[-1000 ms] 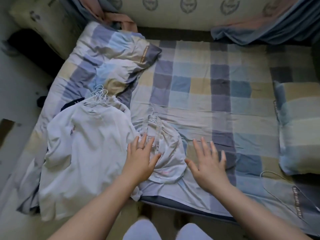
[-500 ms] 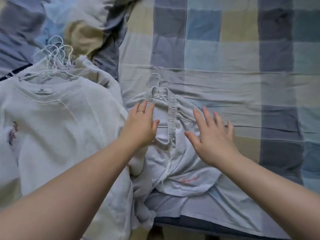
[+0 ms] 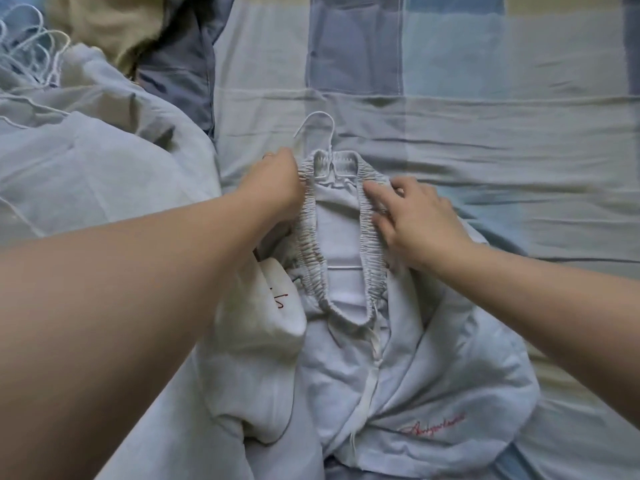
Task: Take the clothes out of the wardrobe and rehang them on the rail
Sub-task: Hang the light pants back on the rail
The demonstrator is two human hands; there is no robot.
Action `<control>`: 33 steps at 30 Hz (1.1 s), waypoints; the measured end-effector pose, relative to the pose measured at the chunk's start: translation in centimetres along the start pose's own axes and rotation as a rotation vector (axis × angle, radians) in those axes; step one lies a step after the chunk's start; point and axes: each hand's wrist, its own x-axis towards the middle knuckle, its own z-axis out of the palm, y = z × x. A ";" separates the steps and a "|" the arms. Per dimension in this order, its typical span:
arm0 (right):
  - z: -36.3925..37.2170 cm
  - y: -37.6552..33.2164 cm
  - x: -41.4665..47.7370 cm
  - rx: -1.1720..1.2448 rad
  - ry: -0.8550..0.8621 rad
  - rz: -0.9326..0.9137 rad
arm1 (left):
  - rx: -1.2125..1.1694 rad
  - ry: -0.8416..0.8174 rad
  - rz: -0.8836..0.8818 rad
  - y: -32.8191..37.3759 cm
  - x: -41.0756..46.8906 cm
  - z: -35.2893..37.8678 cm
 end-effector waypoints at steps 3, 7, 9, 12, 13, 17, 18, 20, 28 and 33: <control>-0.2 0.5 0.8 0.034 0.097 0.009 | -0.005 0.003 0.001 -0.1 0.1 -0.3; -1.2 1.2 1.4 0.033 -0.009 0.110 | -0.003 -0.003 0.051 0.4 -1.2 -1.5; -1.6 1.5 1.2 -0.003 -0.080 0.127 | 0.039 -0.045 0.049 0.7 -2.2 -1.8; -2.7 1.4 0.0 0.122 -0.024 0.069 | 0.046 -0.099 0.036 1.5 -3.6 -1.8; -3.3 1.4 -0.5 0.167 0.020 0.049 | 0.036 -0.092 0.042 1.9 -4.0 -2.0; -6.7 2.3 -3.5 0.183 0.132 -0.009 | -0.017 -0.079 0.041 2.9 -6.5 -4.1; -7.9 2.6 -4.4 0.178 0.142 -0.023 | -0.034 -0.073 0.036 3.1 -7.2 -5.0; -10.8 3.0 -6.4 0.179 0.182 -0.087 | -0.075 -0.049 0.047 3.3 -9.0 -7.4; -26.5 0.3 -16.2 0.192 0.230 -0.291 | -0.207 0.037 0.142 6.6 -22.0 -19.6; -37.4 -0.6 -21.7 0.186 0.339 -0.327 | -0.308 0.239 0.201 10.3 -30.5 -27.9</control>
